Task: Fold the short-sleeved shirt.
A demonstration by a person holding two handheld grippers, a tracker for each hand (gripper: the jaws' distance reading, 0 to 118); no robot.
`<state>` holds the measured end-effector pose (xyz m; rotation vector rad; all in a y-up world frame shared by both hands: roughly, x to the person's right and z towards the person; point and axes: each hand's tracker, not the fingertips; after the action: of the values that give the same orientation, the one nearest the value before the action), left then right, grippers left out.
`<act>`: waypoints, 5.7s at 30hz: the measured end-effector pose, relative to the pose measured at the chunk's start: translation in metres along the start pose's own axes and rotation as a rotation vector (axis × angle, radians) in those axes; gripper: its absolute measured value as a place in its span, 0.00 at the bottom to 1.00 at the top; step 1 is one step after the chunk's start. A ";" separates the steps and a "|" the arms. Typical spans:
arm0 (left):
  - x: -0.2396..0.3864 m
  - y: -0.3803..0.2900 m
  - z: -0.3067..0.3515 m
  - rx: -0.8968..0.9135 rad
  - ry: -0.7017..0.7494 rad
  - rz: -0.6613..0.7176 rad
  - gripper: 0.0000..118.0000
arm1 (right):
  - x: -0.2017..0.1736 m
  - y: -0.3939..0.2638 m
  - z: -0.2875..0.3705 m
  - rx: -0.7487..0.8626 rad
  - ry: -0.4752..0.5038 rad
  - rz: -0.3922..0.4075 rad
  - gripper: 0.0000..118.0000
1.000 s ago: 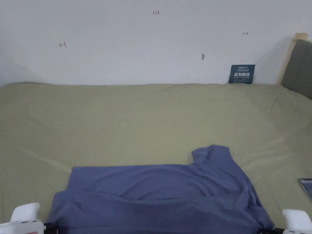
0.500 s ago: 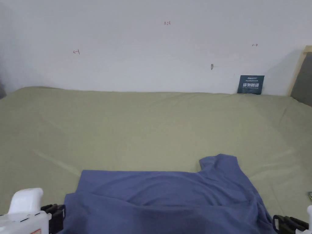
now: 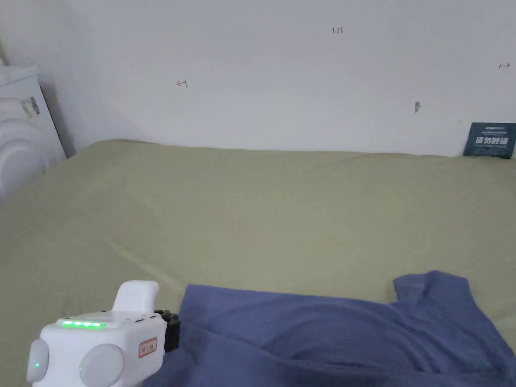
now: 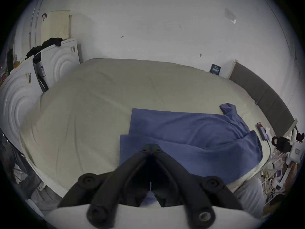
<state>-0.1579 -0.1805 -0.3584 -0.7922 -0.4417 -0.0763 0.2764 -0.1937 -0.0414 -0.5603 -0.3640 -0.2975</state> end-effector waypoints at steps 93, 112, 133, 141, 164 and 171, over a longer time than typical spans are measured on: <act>-0.053 -0.090 0.007 -0.089 -0.107 -0.069 0.03 | 0.071 -0.045 -0.020 -0.263 -0.006 0.126 0.04; 0.081 -0.002 0.104 0.462 -0.050 -0.080 0.00 | -0.082 0.049 0.041 0.371 -0.047 0.164 0.01; -0.133 -0.048 0.016 -0.230 -0.347 0.368 0.00 | -0.131 0.031 0.088 0.507 -0.122 0.207 0.01; -0.148 -0.057 -0.019 -0.307 -0.497 0.523 0.01 | -0.137 0.030 0.069 0.447 -0.145 0.202 0.01; -0.126 -0.068 -0.090 -0.455 -0.653 0.589 0.10 | -0.122 0.024 0.076 0.432 -0.170 0.146 0.01; -0.146 -0.041 -0.044 -0.362 -0.578 0.564 0.08 | -0.111 0.028 0.085 0.445 -0.169 0.158 0.01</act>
<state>-0.2838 -0.2546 -0.4175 -1.2758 -0.7436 0.6285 0.1660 -0.1041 -0.0335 -0.1742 -0.5294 -0.0120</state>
